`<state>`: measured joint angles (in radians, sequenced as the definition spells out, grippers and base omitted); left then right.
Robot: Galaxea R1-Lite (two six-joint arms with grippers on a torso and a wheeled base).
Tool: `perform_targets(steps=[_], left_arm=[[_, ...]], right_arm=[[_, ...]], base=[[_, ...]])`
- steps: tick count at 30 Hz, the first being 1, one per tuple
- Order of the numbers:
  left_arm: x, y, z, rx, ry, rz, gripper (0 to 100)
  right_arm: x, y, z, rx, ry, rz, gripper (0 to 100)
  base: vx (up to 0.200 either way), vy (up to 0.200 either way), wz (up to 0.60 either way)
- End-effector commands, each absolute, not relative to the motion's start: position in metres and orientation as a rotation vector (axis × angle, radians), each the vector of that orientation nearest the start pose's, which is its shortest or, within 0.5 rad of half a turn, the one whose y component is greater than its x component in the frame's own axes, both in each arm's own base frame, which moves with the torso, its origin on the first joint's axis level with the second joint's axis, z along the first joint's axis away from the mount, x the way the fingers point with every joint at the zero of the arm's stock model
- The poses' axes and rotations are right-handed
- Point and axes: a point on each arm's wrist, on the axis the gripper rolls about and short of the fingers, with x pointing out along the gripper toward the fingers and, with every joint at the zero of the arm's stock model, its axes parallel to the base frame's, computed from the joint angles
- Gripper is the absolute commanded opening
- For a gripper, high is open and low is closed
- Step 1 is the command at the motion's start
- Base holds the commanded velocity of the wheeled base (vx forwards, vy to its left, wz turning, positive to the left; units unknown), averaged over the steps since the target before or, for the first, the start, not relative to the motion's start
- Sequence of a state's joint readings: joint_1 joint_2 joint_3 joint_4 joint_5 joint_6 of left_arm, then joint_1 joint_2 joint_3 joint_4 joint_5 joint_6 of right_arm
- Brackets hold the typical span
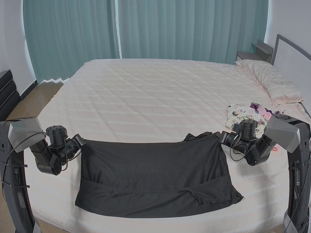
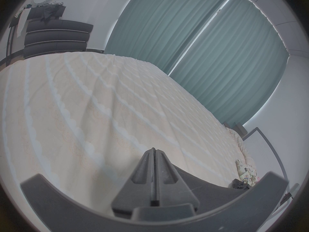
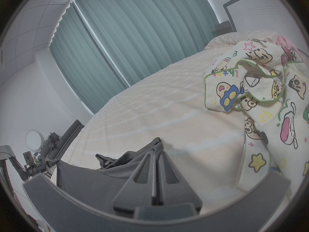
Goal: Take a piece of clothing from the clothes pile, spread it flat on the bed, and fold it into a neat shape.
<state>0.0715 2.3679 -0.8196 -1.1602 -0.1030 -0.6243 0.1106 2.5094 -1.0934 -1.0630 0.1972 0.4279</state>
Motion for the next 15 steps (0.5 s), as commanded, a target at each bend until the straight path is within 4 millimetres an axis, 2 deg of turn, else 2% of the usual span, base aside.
perform_targets(steps=[1, 7, 11, 15], left_arm=[[0.389, 0.026, 0.001, -0.65, 0.373, 0.09, 0], [0.387, 0.026, 0.006, -0.648, 0.368, 0.086, 0], [0.381, 0.025, 0.01, -0.624, 0.373, 0.083, 0], [0.378, 0.026, 0.014, -0.61, 0.37, 0.081, 0]], right_arm=[[0.436, 0.053, -0.02, 0.437, 0.414, 0.226, 0], [0.432, 0.053, -0.017, 0.435, 0.401, 0.23, 0], [0.42, 0.049, -0.013, 0.432, 0.405, 0.233, 0], [0.42, 0.048, -0.007, 0.431, 0.376, 0.236, 0]], base=[[0.0, 0.0, 0.0], [0.0, 0.0, 0.0], [0.0, 0.0, 0.0], [0.0, 0.0, 0.0]])
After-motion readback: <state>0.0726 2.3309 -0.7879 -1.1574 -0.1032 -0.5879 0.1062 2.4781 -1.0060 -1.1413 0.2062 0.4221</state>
